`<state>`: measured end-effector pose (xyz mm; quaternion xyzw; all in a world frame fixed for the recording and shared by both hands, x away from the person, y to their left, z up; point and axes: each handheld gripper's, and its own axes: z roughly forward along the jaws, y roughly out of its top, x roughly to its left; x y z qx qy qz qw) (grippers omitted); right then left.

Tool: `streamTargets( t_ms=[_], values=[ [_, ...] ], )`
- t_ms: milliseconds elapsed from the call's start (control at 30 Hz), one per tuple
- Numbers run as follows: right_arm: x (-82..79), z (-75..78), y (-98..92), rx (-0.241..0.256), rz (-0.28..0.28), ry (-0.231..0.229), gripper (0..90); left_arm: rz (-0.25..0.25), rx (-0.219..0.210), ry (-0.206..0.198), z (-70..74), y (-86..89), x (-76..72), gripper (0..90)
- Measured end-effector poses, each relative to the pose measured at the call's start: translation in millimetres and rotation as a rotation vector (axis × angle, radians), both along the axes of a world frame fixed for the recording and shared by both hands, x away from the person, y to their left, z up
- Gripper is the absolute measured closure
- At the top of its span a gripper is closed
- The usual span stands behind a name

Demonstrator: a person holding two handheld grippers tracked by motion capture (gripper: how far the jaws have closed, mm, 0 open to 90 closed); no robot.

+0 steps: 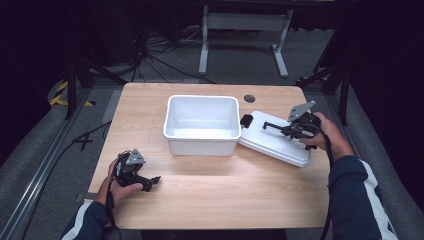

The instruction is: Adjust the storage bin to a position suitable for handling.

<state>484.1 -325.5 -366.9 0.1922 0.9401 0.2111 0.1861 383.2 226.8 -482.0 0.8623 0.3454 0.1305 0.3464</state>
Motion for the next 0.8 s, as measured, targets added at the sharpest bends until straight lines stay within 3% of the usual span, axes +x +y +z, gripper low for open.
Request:
streamTargets(
  t_ms=[367, 800],
  values=[
    [3.2, -19.4, 2.0, 0.004, -0.004, 0.036, 84.6, 0.0, 0.0, 0.0, 0.0, 0.0, 0.0, 0.6],
    [3.4, -28.0, -2.2, 0.019, -0.031, 0.055, 84.0, 0.0, 0.0, 0.0, 0.0, 0.0, 0.0, 0.6]
  ],
)
